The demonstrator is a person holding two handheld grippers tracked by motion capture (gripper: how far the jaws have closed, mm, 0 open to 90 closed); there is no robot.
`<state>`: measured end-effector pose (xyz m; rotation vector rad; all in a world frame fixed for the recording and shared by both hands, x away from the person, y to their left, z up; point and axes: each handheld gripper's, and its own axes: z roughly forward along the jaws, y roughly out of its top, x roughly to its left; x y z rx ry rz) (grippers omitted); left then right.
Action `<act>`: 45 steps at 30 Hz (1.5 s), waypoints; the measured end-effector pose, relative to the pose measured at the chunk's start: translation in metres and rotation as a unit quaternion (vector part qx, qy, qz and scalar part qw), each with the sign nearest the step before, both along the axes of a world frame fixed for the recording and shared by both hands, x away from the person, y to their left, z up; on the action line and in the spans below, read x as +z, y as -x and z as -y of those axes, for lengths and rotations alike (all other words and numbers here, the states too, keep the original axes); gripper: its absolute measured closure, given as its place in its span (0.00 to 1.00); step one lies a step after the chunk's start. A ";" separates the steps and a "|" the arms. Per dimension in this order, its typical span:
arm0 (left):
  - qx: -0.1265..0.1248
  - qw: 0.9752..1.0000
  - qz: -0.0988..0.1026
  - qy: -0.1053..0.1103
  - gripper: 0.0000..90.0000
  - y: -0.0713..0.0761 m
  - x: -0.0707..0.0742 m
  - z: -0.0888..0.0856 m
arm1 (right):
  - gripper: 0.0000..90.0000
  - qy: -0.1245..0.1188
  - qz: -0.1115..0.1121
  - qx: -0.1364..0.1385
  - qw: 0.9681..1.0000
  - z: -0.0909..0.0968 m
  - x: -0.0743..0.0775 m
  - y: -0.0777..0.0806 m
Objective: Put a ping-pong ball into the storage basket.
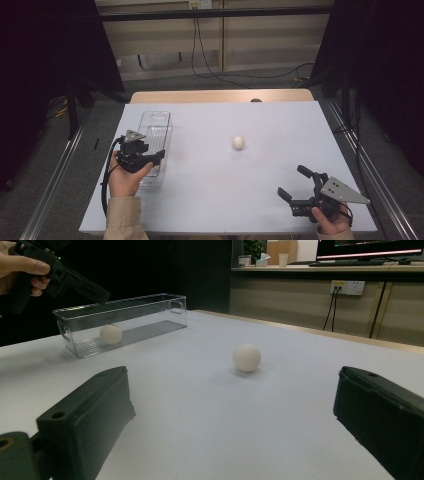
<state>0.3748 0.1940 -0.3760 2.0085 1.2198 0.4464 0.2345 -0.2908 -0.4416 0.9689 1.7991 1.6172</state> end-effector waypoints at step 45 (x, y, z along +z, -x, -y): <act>-0.065 0.997 0.003 0.031 0.22 0.003 0.002 0.053 | 0.01 0.000 0.002 -0.002 1.000 0.001 0.000 0.000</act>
